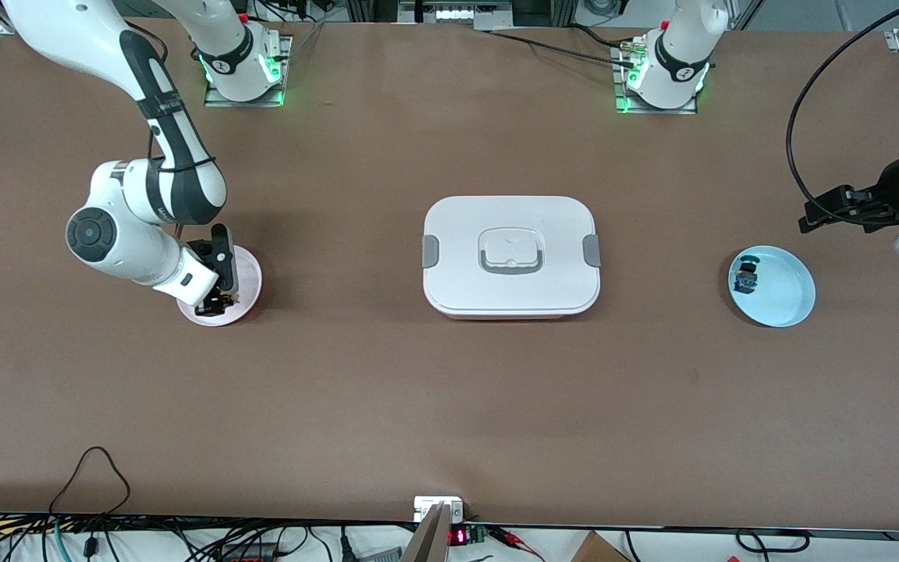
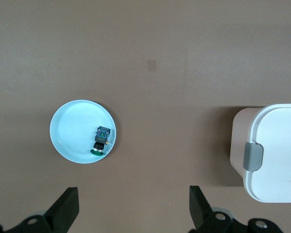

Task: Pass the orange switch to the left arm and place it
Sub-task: 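Lift the orange switch off the white plate with the right gripper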

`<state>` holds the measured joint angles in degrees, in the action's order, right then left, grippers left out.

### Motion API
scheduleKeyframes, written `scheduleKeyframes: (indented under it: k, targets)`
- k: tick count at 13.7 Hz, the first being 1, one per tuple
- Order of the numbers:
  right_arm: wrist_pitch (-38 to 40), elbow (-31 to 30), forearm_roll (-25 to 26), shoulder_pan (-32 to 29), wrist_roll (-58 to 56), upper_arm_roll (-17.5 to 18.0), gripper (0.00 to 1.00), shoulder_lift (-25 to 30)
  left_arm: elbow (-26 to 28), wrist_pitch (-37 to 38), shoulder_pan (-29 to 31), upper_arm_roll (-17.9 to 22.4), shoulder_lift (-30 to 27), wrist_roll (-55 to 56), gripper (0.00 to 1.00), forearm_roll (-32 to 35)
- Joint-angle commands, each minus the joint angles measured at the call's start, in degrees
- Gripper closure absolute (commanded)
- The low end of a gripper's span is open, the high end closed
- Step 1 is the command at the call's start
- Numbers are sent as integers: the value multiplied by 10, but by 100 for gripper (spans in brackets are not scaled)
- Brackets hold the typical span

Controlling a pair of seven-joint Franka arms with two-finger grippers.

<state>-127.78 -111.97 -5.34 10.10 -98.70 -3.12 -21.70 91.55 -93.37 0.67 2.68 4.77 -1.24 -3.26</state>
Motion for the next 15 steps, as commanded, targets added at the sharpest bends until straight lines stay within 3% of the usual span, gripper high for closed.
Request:
scheduleKeyframes:
  k: [1, 4, 7, 9, 13, 15]
  targets:
    - [73, 28, -2, 3, 24, 0, 100, 31, -3, 8, 4, -5, -1, -2, 0, 8]
    - [189, 97, 34, 3, 53, -2, 100, 53, -5, 46, 3, -6, -3, 4, 0, 3]
    - [350, 227, 81, 3, 79, 0, 100, 55, -6, 46, 2, -7, -3, 5, 0, 1]
    - [428, 294, 84, 4, 90, 0, 100, 55, -6, 43, -4, -8, 1, 8, 0, 10]
    - [472, 322, 75, 1, 84, 0, 100, 54, -6, 42, -2, -8, 5, 14, 0, 14]
    - [485, 321, 33, 0, 58, 0, 100, 50, -6, 49, -11, -13, 12, 10, 0, 15]
